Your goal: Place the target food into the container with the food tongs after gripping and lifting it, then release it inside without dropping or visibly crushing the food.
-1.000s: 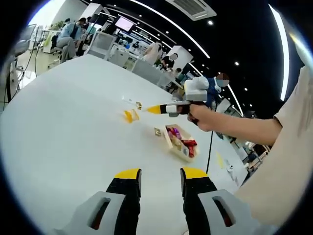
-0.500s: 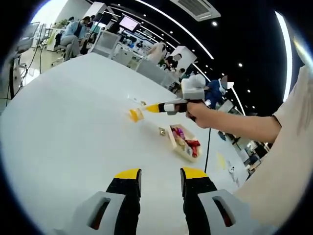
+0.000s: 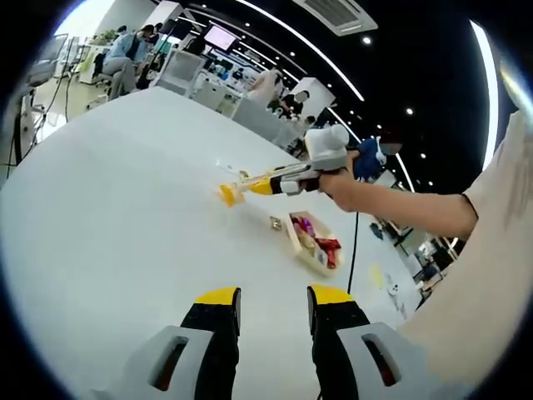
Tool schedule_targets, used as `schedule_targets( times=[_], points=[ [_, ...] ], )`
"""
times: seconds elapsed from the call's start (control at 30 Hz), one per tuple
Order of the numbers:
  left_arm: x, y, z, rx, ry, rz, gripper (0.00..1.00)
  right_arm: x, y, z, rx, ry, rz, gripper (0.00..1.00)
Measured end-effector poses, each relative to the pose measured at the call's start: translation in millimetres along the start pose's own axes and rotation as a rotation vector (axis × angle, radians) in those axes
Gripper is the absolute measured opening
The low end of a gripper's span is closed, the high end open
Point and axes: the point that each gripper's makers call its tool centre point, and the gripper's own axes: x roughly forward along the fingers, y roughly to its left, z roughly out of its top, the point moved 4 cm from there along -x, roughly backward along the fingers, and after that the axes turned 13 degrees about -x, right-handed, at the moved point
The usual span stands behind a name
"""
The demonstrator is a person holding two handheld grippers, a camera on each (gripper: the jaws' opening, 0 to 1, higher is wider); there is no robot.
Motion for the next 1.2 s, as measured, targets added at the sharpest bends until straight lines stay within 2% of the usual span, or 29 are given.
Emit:
schedule_targets(
  times=[0.13, 0.47, 0.8, 1.2],
  points=[
    [1.2, 0.2, 0.0, -0.002, 0.001, -0.001, 0.31, 0.9, -0.4, 0.0, -0.102, 0.021, 0.014, 0.25],
    [1.0, 2.5, -0.3, -0.01, -0.002, 0.001, 0.31, 11.7, 4.2, 6.7, -0.226, 0.052, 0.037, 0.25],
    [-4.9, 7.7, -2.1, -0.026, -0.012, 0.016, 0.31, 28.2, -5.5, 2.2, -0.072, 0.045, 0.063, 0.25],
    [-4.7, 8.1, -0.8, -0.029, -0.015, 0.009, 0.31, 25.8, 2.6, -7.2, -0.008, 0.063, 0.066, 0.25]
  ],
)
